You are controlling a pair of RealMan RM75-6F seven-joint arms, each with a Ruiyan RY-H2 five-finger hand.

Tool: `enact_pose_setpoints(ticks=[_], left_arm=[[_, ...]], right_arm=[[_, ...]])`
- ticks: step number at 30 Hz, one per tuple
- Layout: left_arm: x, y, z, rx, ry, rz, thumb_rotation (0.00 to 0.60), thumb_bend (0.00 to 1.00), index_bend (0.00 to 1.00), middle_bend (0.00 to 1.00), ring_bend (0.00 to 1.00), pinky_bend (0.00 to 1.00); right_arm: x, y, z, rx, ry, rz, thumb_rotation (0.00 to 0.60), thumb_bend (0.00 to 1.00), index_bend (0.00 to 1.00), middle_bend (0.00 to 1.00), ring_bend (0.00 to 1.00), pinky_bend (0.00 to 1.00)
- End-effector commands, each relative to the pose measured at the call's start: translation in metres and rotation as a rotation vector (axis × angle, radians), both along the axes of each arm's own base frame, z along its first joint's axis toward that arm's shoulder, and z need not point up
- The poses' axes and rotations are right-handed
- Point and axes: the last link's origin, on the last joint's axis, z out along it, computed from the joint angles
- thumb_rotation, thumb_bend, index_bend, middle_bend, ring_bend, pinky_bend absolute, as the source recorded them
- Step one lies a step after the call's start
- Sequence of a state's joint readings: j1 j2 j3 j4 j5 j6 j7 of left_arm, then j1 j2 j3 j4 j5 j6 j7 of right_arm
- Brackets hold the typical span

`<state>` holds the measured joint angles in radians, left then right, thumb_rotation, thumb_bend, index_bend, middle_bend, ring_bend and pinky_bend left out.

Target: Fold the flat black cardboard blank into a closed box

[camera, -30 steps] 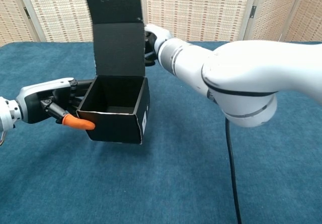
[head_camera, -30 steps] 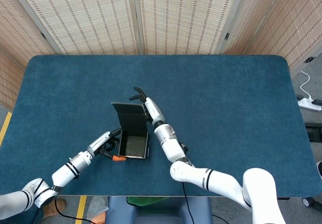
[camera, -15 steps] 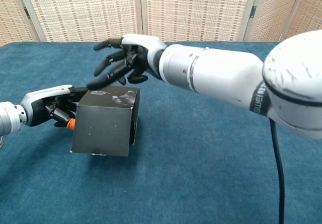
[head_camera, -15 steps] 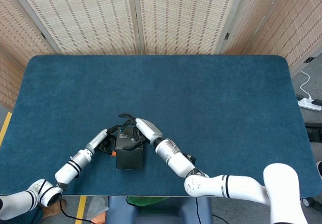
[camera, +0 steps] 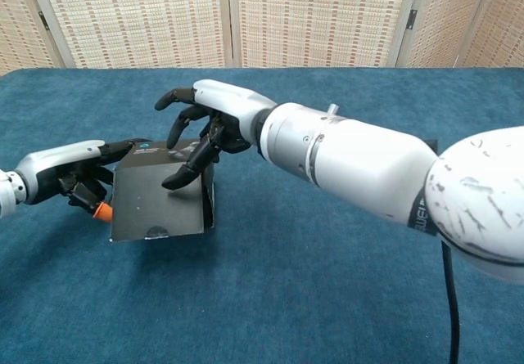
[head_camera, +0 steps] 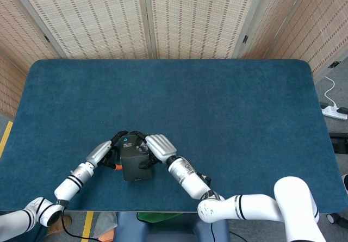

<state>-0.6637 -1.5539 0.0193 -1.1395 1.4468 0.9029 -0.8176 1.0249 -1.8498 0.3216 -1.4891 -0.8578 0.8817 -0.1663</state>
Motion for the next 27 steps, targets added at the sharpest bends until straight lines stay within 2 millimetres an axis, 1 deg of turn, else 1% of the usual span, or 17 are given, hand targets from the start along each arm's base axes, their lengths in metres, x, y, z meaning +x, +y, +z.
enact_pose_setpoints(ticks=[1, 4, 9, 13, 17, 21, 24, 26, 27], left_arm=[[-0.006, -0.003, 0.011, 0.052, 0.072, -0.051, 0.6, 0.2, 0.0, 0.01, 0.65, 0.93], [-0.01, -0.006, 0.019, 0.095, 0.146, -0.104, 0.6, 0.2, 0.0, 0.0, 0.64, 0.93], [-0.007, -0.011, 0.039, 0.175, 0.186, -0.157, 0.6, 0.19, 0.0, 0.0, 0.64, 0.93], [0.003, -0.013, 0.051, 0.203, 0.141, -0.169, 0.6, 0.2, 0.0, 0.0, 0.63, 0.93], [0.012, -0.015, 0.058, 0.218, 0.095, -0.186, 0.6, 0.2, 0.0, 0.0, 0.63, 0.93], [0.015, -0.016, 0.06, 0.214, 0.081, -0.199, 0.6, 0.2, 0.0, 0.0, 0.63, 0.93], [0.016, -0.018, 0.06, 0.207, 0.078, -0.206, 0.6, 0.2, 0.0, 0.0, 0.63, 0.93], [0.016, -0.018, 0.06, 0.203, 0.069, -0.201, 0.6, 0.2, 0.0, 0.0, 0.63, 0.93], [0.015, -0.018, 0.061, 0.201, 0.064, -0.197, 0.6, 0.2, 0.0, 0.0, 0.63, 0.93]], right_arm=[[0.002, 0.001, -0.005, -0.029, 0.027, 0.029, 0.6, 0.0, 0.16, 0.31, 0.73, 1.0], [0.003, 0.002, -0.011, -0.065, 0.055, 0.062, 0.6, 0.0, 0.17, 0.3, 0.73, 1.0], [0.004, 0.009, -0.024, -0.174, 0.144, 0.188, 0.6, 0.0, 0.2, 0.3, 0.73, 1.0], [0.001, 0.015, -0.039, -0.269, 0.218, 0.299, 0.6, 0.0, 0.26, 0.3, 0.73, 1.0], [-0.004, 0.02, -0.051, -0.339, 0.27, 0.386, 0.6, 0.0, 0.31, 0.32, 0.73, 1.0], [-0.009, 0.022, -0.057, -0.443, 0.317, 0.494, 0.6, 0.0, 0.39, 0.38, 0.74, 1.0], [-0.014, 0.022, -0.061, -0.504, 0.341, 0.551, 0.6, 0.05, 0.43, 0.44, 0.74, 1.0], [-0.016, 0.021, -0.063, -0.526, 0.351, 0.567, 0.6, 0.08, 0.45, 0.47, 0.75, 1.0], [-0.017, 0.021, -0.063, -0.536, 0.353, 0.575, 0.6, 0.12, 0.46, 0.49, 0.75, 1.0]])
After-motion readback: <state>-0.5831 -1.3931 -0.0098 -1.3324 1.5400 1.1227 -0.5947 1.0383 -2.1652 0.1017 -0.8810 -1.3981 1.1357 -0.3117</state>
